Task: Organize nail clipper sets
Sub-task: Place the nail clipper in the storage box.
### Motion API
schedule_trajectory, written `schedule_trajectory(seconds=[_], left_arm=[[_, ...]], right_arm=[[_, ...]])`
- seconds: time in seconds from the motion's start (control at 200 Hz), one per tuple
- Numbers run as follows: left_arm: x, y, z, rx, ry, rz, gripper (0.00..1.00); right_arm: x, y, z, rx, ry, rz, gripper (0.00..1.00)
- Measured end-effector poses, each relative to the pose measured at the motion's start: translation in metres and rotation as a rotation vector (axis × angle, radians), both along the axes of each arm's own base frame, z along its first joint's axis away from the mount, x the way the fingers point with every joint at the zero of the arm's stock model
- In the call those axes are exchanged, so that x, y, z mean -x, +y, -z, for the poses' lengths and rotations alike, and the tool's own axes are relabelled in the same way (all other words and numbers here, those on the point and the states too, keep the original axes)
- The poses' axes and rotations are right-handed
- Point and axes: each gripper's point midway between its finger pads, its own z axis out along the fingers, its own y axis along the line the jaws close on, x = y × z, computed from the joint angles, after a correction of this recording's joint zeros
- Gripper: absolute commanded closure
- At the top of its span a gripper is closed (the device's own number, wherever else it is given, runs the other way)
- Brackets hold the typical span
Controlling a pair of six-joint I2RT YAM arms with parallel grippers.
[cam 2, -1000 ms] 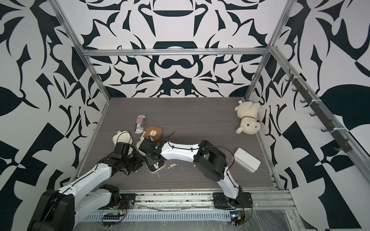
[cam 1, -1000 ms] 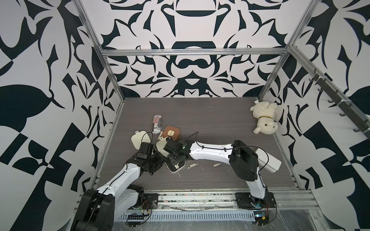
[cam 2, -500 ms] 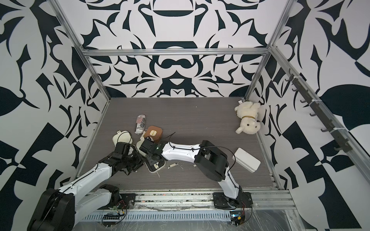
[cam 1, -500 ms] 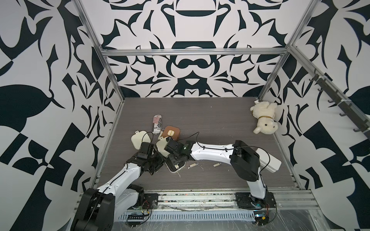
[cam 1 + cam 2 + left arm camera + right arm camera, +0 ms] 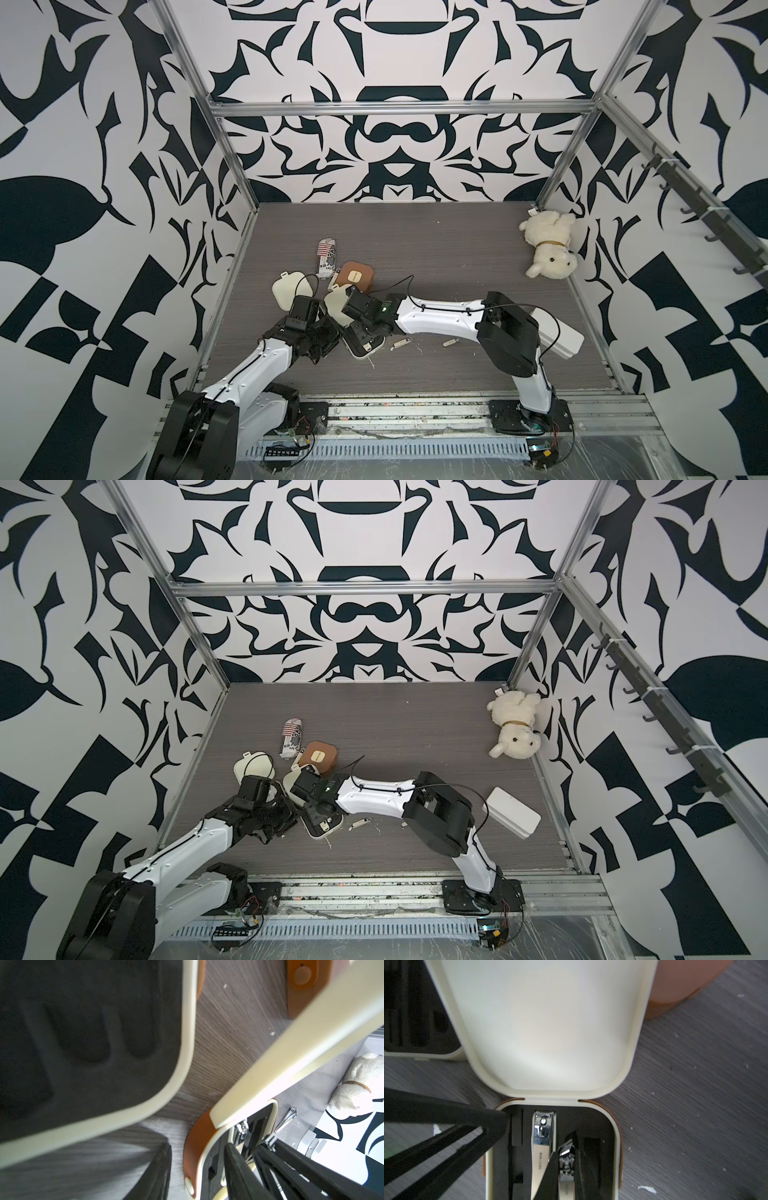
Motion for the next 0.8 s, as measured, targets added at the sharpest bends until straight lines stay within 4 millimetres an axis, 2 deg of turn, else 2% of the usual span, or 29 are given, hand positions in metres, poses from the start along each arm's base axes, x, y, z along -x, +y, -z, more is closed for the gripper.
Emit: schedule_trajectory(seconds=[0.8], left_arm=[[0.0, 0.001, 0.001, -0.005, 0.003, -0.002, 0.55]], right_arm=[[0.003, -0.008, 0.014, 0.021, 0.009, -0.013, 0.9]])
